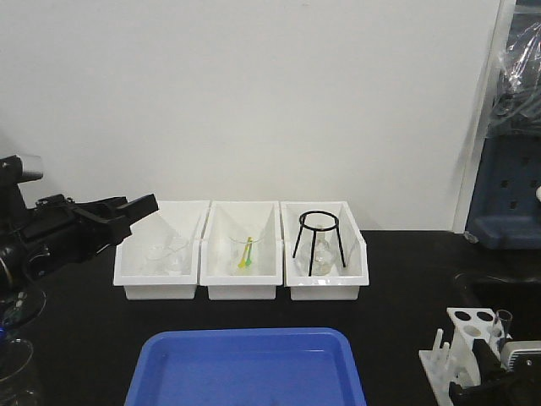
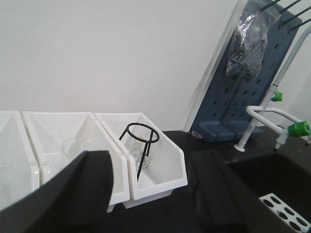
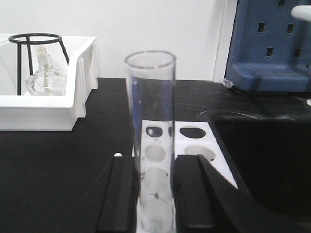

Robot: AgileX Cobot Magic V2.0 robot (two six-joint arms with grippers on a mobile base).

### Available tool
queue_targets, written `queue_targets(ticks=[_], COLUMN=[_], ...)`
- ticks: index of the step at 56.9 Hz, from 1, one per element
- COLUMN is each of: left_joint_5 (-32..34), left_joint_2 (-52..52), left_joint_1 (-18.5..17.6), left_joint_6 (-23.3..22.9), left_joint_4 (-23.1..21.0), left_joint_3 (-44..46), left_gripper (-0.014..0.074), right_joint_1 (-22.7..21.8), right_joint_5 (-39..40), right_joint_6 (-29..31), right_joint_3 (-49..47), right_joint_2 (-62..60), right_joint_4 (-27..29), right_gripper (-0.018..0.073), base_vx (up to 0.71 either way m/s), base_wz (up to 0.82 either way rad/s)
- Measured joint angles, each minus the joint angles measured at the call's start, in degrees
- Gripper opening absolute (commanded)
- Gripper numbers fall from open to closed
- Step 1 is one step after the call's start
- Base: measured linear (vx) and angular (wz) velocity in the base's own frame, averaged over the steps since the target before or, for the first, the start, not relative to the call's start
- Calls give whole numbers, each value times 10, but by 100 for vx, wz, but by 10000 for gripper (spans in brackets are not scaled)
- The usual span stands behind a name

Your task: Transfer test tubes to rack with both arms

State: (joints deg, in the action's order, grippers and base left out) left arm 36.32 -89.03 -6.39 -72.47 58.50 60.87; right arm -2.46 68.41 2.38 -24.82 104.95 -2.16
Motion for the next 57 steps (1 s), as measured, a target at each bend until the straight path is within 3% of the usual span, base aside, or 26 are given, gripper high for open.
queue_targets(ticks=[15, 20, 49, 57], left_joint_5=[0, 0, 0, 0], left_joint_2=[0, 0, 0, 0], left_joint_1=[0, 0, 0, 0], left_joint_6=[0, 0, 0, 0], left_joint_4=[0, 0, 0, 0], left_joint_3=[0, 0, 0, 0], left_gripper=[491, 491, 491, 491], right_joint_1=[0, 0, 0, 0], right_joint_5=[2, 2, -35, -115], right_joint_6=[19, 20, 21, 21], right_joint_3=[0, 3, 9, -11], right_joint_2=[0, -1, -118, -198], right_joint_4=[-5, -2, 0, -3], right_gripper=[452, 519, 529, 529], base_vx=[0, 0, 0, 0], base_wz=[0, 0, 0, 0])
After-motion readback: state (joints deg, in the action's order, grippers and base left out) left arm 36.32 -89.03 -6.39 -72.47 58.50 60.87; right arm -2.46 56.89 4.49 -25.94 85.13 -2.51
